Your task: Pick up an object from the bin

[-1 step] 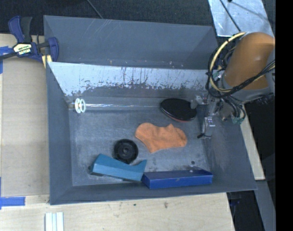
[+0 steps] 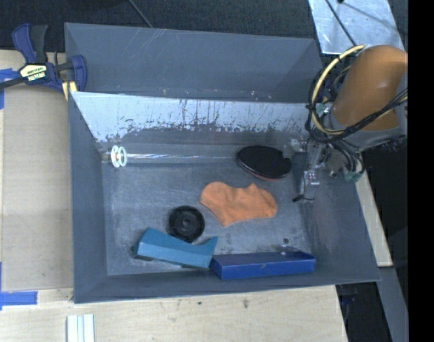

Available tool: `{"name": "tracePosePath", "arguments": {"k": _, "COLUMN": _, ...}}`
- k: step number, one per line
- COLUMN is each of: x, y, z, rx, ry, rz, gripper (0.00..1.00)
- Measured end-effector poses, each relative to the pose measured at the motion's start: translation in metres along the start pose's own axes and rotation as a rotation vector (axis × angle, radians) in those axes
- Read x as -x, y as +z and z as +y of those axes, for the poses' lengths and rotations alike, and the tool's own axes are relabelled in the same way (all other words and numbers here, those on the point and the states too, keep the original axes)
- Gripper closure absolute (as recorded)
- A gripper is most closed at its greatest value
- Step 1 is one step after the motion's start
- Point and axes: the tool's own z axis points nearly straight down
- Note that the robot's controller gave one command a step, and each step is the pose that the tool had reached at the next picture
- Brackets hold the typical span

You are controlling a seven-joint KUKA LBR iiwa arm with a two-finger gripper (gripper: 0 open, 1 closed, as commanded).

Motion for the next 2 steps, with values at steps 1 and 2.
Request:
{"name": "tracePosePath", "arguments": {"k": 1, "x": -0.002, "y": 0.017, "z": 0.010, "rx": -0.002, "ry": 0.073, "rz": -0.006, "gripper": 0.00}}
{"name": "tracePosePath", "arguments": {"k": 2, "x": 0.006, "y": 0.041, "z": 0.024, "rx": -0.002, "ry": 0.347, "rz": -0.011, "gripper": 0.00}}
